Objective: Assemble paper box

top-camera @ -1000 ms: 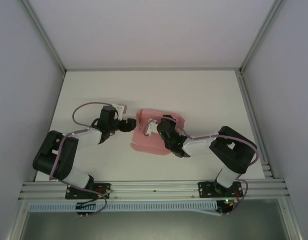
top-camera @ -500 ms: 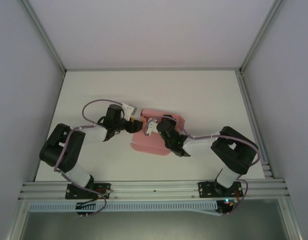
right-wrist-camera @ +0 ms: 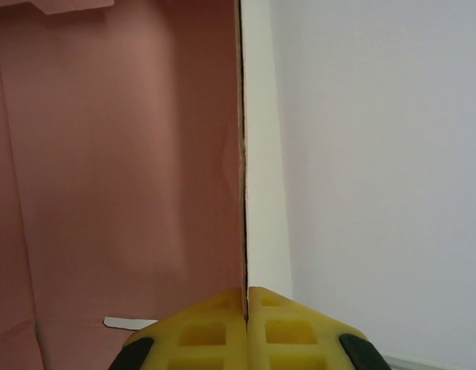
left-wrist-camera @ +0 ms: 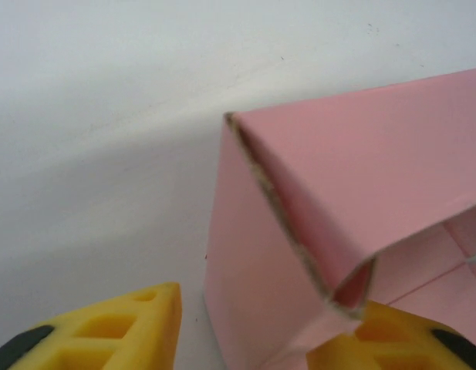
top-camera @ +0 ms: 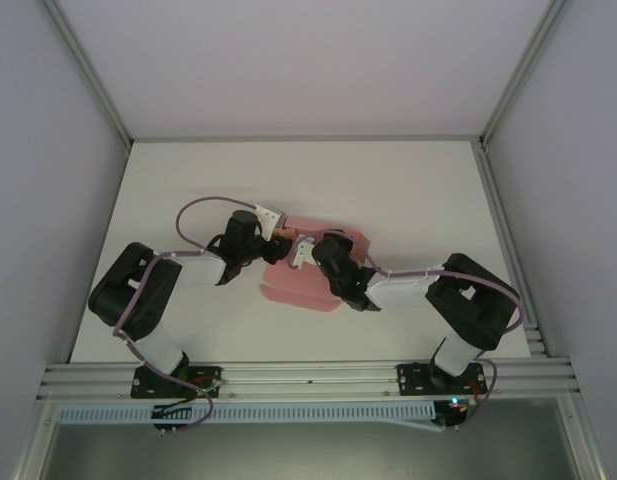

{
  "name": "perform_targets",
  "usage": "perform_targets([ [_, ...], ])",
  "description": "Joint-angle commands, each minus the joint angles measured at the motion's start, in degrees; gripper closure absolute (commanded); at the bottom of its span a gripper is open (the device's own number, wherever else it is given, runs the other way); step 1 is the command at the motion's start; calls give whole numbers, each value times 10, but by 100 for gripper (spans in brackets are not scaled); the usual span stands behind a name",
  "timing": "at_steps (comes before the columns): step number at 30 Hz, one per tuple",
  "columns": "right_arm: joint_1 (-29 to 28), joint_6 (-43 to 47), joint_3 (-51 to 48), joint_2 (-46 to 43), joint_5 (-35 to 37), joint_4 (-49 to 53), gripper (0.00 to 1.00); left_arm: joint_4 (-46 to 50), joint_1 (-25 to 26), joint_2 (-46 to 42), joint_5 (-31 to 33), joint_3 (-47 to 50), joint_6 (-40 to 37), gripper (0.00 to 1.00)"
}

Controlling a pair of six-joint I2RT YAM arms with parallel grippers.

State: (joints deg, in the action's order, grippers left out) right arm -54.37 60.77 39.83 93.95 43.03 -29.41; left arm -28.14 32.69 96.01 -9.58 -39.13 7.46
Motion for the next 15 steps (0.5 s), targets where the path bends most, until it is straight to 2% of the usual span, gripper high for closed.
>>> perform_targets([
  [1,0,-35,7,2,-32,53,100,-33,14,24,97,-21,-8,65],
  [5,-1,-45,9,0,-32,66,100,-21,28,43,165,-31,-11,77],
  [9,0,-66,16,-1,-32,93,100,-22,50,58,265,-30,-8,86],
  [10,0,-70,18,0,-31,98,100,-22,54,62,288,-30,-4,84],
  [12,-1,-78,20,1,-26,108,100,-34,62,67,362,-21,7,91],
  [15,0,-86,22,0,-22,119,100,-50,61,67,417,-4,25,100],
])
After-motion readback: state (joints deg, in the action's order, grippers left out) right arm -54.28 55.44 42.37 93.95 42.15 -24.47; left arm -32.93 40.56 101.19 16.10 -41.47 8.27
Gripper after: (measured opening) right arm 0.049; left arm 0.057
